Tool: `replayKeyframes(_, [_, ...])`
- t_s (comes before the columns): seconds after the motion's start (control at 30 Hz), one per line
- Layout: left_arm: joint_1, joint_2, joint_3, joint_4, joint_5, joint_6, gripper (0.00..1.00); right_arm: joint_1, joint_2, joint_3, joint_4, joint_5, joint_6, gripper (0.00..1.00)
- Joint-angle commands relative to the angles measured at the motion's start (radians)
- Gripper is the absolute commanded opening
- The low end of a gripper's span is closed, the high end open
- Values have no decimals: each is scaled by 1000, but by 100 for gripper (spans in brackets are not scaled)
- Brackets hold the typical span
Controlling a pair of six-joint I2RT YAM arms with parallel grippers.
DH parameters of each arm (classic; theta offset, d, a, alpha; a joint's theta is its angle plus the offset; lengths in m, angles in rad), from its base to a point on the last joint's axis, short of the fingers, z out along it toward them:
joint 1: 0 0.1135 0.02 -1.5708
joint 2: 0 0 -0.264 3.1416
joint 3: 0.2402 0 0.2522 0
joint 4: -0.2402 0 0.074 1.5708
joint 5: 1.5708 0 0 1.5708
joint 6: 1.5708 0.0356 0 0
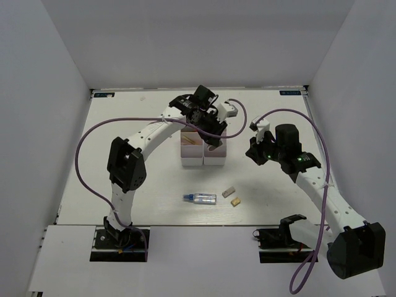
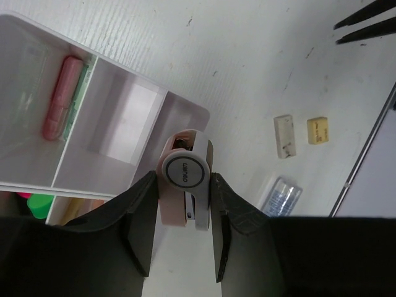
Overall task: Sort the stationery into containers
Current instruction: Place the stapler in the storage box.
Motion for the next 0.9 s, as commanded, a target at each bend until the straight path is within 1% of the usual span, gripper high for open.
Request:
replayKeyframes(0.0, [2, -32, 4, 23, 4, 94, 19, -5, -6, -4, 35, 3, -18, 11])
replayKeyframes(0.13, [-21, -27, -1, 49, -85, 156, 19, -7, -15, -5, 36, 5, -19, 11])
replayKeyframes(0.17, [-38, -32, -11, 57, -143, 161, 19, -5, 3, -7, 38, 6, -19, 11])
replayKeyframes(0.23, [-55, -41, -37, 90, -179, 184, 19, -8, 6, -7, 38, 5, -19, 11])
replayKeyframes(0.27, [-58, -44, -44, 98, -243, 204, 19, -7, 11, -7, 36, 5, -21, 11])
replayKeyframes(0.33, [-90, -61, -82, 127, -283, 233, 18, -7, 11, -8, 35, 5, -19, 11])
replayKeyframes(0.43, [-131, -87, -154, 167, -411, 278, 16, -7, 11, -7, 38, 3, -22, 11])
replayKeyframes(0.5, [-154, -110, -203, 230, -447, 304, 16, -8, 14, -7, 38, 2, -19, 11])
replayKeyframes(0.53, [-165, -120, -232, 244, -509, 312, 16, -9, 12, -7, 36, -1, -19, 11])
replayKeyframes(0.57, [-170, -131, -244, 288, -528, 319, 16, -5, 12, -8, 35, -3, -19, 11])
replayKeyframes(0.67, [-176, -159, -277, 325, -545, 313, 16, -9, 9, -8, 35, -3, -18, 11])
replayKeyframes(0.87, [-176, -182, -271, 342, -518, 290, 16, -16, 11, -5, 35, -6, -18, 11])
